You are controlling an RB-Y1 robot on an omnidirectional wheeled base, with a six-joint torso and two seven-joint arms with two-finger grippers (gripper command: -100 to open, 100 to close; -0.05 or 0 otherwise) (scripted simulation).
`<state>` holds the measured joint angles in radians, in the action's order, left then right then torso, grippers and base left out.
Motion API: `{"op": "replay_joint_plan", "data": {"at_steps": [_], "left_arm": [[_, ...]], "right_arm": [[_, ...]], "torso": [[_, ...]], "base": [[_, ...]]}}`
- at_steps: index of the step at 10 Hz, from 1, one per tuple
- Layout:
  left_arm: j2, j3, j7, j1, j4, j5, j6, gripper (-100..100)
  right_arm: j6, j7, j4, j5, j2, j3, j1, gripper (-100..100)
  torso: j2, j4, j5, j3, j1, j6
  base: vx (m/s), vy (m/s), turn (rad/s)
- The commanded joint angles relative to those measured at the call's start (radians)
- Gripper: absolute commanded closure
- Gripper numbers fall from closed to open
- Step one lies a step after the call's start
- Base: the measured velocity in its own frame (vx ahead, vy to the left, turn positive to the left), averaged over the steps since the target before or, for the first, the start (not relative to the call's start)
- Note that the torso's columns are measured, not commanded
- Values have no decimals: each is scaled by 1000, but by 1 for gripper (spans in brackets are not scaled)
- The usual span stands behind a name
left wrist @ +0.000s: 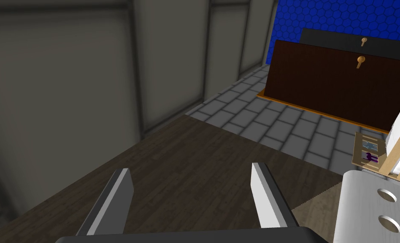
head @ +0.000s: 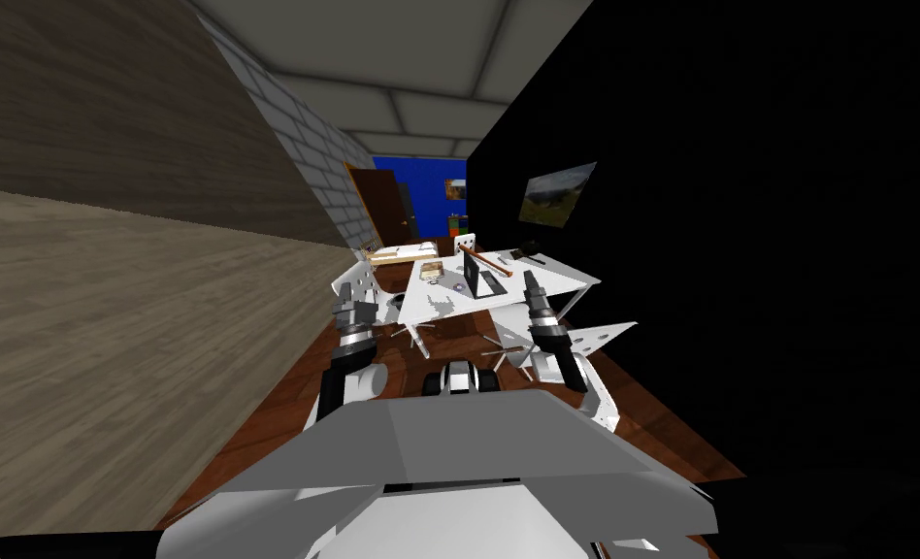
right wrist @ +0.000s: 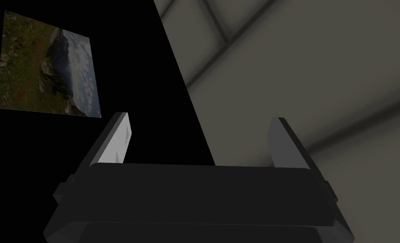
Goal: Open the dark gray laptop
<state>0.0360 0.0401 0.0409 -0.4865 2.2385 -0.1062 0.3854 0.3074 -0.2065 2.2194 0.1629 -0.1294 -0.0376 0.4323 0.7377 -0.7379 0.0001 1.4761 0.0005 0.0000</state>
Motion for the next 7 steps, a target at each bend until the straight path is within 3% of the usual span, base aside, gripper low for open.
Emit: {"op": "replay_joint_plan", "data": {"at_steps": [1,7], "left_arm": [[0,0,0,0,0,0,0,0],[0,0,0,0,0,0,0,0]], "right_arm": [[-24,-65,-3,32,-33,16,-11,-100],[-88,-232,-17,128,-106,64,-50,-100]], "torso": [[0,0,0,0,0,0],[1,0,0,0,-1,0]], "base": [[24,16,-1],[19,17,-5]]}}
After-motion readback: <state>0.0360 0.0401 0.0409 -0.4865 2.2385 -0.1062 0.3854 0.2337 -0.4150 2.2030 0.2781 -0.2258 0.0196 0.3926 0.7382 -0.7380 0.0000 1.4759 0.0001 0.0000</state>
